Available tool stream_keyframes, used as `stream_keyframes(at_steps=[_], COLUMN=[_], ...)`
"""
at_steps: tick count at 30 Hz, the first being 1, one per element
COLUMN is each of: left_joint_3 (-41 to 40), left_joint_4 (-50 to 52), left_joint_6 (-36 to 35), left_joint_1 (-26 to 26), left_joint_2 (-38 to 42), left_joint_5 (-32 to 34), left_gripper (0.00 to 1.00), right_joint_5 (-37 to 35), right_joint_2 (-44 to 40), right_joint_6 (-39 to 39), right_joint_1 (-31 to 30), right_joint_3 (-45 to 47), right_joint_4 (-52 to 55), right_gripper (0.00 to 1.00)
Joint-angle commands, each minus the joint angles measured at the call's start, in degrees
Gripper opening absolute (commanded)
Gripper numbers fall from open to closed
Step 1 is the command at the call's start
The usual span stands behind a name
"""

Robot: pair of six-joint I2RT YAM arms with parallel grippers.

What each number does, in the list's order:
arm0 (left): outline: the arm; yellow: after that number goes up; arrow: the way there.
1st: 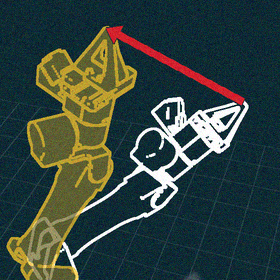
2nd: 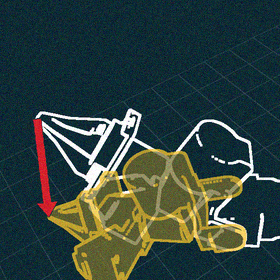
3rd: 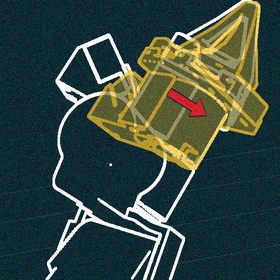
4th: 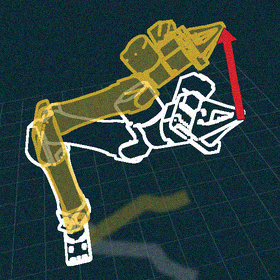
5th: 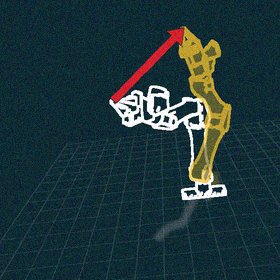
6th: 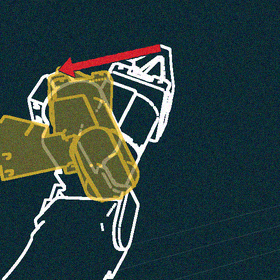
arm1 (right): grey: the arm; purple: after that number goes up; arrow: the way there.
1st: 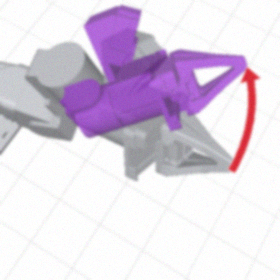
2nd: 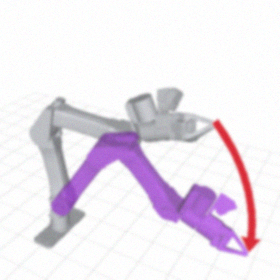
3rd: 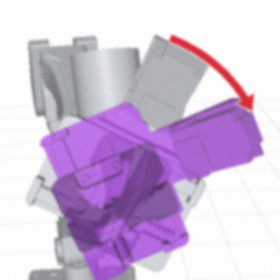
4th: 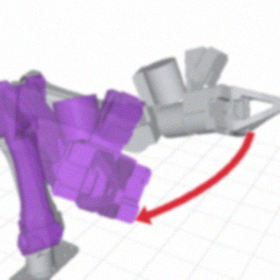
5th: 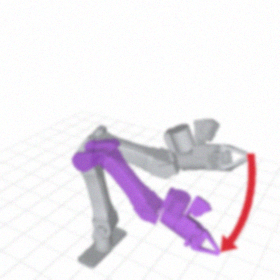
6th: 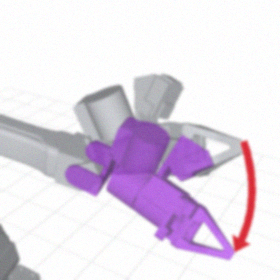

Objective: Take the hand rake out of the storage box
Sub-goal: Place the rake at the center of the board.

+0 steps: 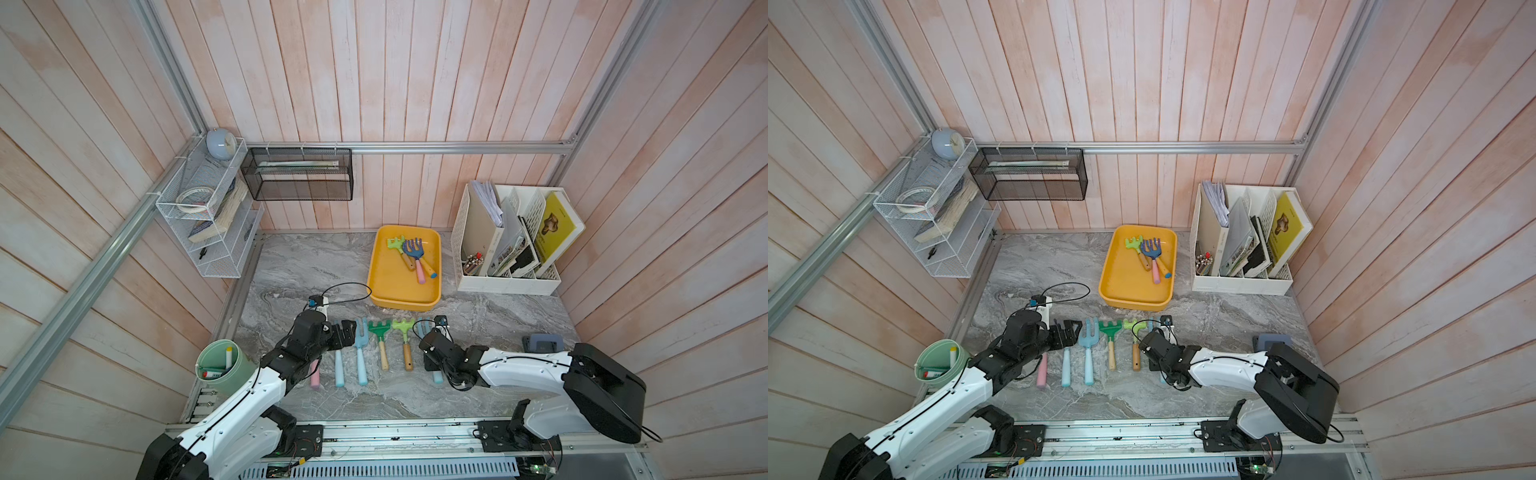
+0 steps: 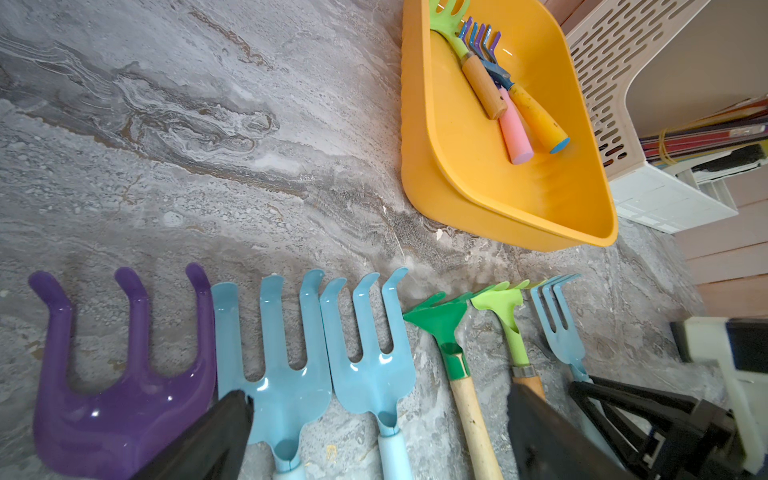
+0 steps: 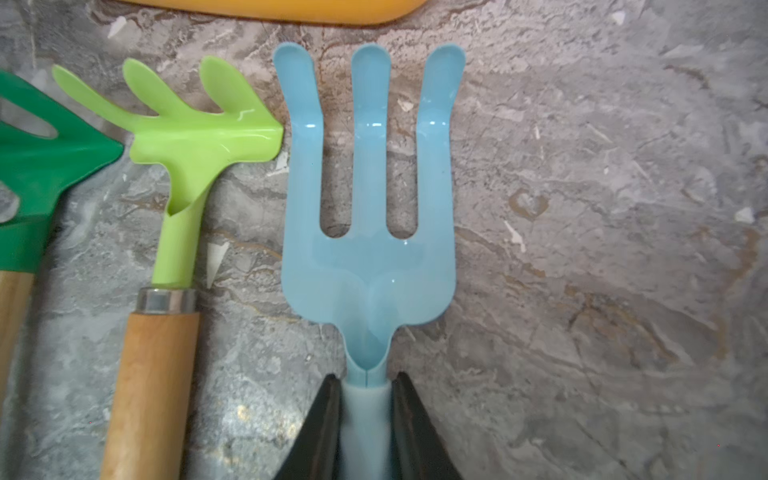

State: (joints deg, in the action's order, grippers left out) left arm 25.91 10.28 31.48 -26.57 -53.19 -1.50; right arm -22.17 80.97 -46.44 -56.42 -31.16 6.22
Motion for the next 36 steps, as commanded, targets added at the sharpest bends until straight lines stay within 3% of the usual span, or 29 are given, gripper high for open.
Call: stream_keyframes(at_steps=[1,4,8,13,15,21,24,31,36], left_joint_3=[-0.75,-0.69,-0.64,-0.64,-0.69,-0.68,-0.64,-0.87,-0.59], left_joint_4=[-0.62,-0.66,-0.77,-0.82,-0.82,-1.11,-0.93,-1.3,-1.21], left_joint_6=[-0.46,-0.46,-0.46,-0.46,-0.46,-0.46,-0.47,-0.46,-0.55], left_joint_1=[0.29,0.29,0.29,0.29,0.29,0.29,0.29,0.29,0.29], left_joint_2=[-0.08,-0.18,-0.34,-0.51,-0.65,-0.85,-0.73,-1.07,-2.26], left_joint_5=[-0.29,-0.26,-0.34,-0.35,-0.35,-0.57,-0.7,-0.67,0.1], left_gripper=[1.0,1.0,1.0,1.0,1.0,1.0,1.0,1.0,1.0], right_joint_5=[1.73,2.24,1.75,1.32,1.12,-5.08,-2.01,8.56,11.79], right_joint_2=[1.22,1.98,2.12,0.15,-1.26,-7.66,-7.04,12.27,28.89], right_joint_6=[0.14,-0.3,-1.02,-1.49,-1.11,7.06,14.09,24.58,24.26], right_joint_1=[0.26,0.31,0.26,0.27,0.26,1.55,7.3,18.56,24.64], right_joint_3=[-1.36,-1.41,-1.49,-1.28,-1.77,-10.4,-15.53,-32.33,-44.78], right_joint_4=[-0.99,-1.46,-1.13,-0.27,0.73,6.43,3.88,-0.32,-2.44], right_gripper=[0.23,0.21,0.26,0.54,0.58,0.63,0.63,0.63,0.62])
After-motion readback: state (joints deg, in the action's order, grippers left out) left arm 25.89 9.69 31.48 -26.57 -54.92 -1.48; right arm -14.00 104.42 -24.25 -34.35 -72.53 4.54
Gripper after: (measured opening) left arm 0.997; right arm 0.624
